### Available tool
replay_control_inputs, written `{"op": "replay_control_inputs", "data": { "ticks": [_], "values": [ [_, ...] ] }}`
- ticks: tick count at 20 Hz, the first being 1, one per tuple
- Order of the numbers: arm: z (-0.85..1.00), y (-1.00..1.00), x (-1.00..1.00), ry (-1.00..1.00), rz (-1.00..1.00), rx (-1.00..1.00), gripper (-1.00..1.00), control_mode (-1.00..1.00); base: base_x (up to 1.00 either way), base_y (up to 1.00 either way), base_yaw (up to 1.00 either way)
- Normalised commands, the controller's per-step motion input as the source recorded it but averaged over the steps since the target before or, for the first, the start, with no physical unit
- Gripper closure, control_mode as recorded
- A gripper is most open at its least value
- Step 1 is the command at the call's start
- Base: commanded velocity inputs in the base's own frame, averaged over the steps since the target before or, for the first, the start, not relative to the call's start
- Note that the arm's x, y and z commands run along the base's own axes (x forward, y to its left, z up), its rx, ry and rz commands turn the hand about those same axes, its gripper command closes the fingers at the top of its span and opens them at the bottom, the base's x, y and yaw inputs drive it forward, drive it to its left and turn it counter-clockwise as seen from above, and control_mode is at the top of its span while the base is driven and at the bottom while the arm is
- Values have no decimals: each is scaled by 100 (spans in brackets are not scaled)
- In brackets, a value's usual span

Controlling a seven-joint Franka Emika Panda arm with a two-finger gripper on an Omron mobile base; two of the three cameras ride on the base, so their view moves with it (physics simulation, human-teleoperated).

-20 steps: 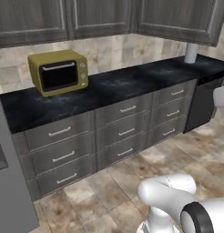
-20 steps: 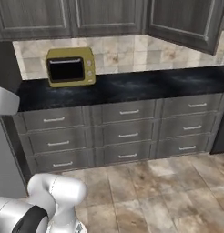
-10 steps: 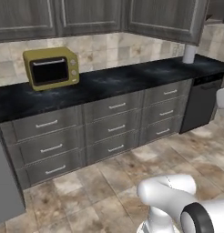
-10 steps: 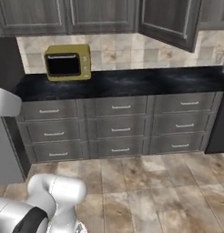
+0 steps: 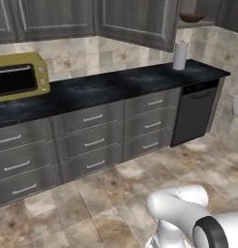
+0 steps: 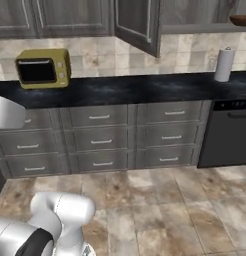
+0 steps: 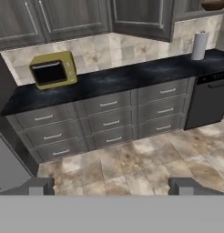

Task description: Move the bowls from the cabinet to the plates on the dining table.

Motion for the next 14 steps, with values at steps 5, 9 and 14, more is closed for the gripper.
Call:
{"op": "replay_control_inputs", "data": {
  "ticks": [5,9,14],
  "values": [
    [0,0,0,0,0,0,-100,100,16,-100,0],
    [0,0,0,0,0,0,-100,100,36,-100,0],
    [0,0,0,0,0,0,-100,100,44,-100,0]
  ]
}}
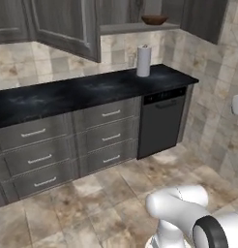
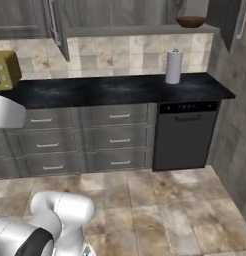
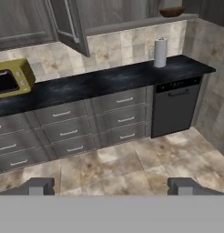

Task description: Move the bowls from the cabinet to the plates on the dining table.

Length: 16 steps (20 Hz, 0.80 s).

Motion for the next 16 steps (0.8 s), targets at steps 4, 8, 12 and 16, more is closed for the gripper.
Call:
{"op": "replay_control_inputs", "data": {
  "ticks": [4,8,12,16],
  "values": [
    [0,0,0,0,0,0,-100,100,54,-100,0],
    [0,0,0,0,0,0,-100,100,89,-73,4],
    [0,0,0,0,0,0,-100,100,100,-36,11],
    [0,0,0,0,0,0,-100,100,100,-29,13]
  ]
}}
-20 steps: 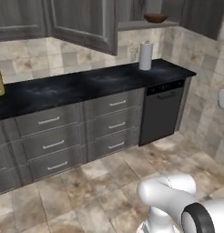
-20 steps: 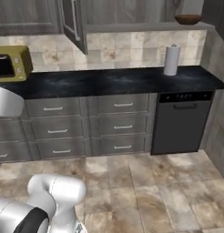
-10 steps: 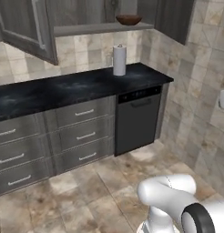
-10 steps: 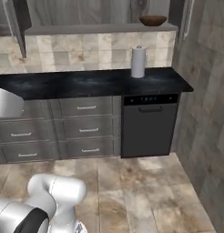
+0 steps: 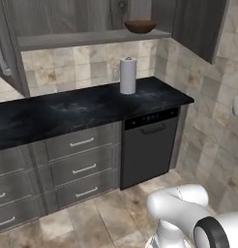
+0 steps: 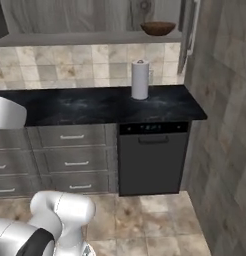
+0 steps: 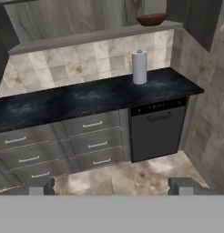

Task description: Move the bowls from the cabinet to the plates on the dining table.

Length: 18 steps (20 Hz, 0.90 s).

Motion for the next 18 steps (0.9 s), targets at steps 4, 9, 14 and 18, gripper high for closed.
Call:
{"op": "replay_control_inputs", "data": {
  "ticks": [4,9,14,18],
  "values": [
    [0,0,0,0,0,0,-100,100,100,-28,12],
    [0,0,0,0,0,0,-100,100,100,-28,12],
    [0,0,0,0,0,0,-100,100,100,-28,12],
    [0,0,0,0,0,0,-100,100,100,-26,12]
  ]
}}
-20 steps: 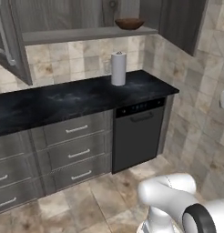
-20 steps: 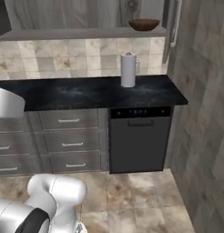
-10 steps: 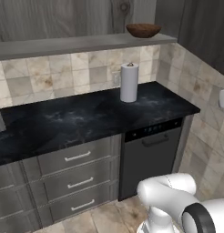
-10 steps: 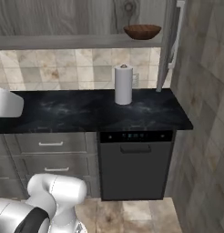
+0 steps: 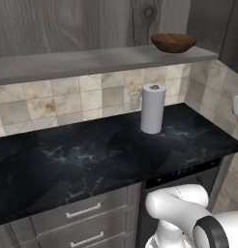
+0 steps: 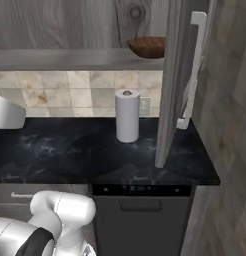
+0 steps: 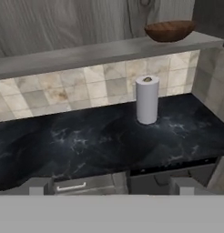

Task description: Move the bowls from the cabinet to the plates on the dining table.

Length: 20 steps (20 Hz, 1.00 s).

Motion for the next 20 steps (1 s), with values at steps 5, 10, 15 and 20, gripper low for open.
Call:
{"op": "replay_control_inputs", "data": {
  "ticks": [5,10,15,20],
  "values": [
    [0,0,0,0,0,0,-100,100,100,-16,8],
    [0,0,0,0,0,0,-100,100,100,0,0],
    [0,0,0,0,0,0,-100,100,39,23,-23],
    [0,0,0,0,0,0,-100,100,0,43,-37]
  ]
}}
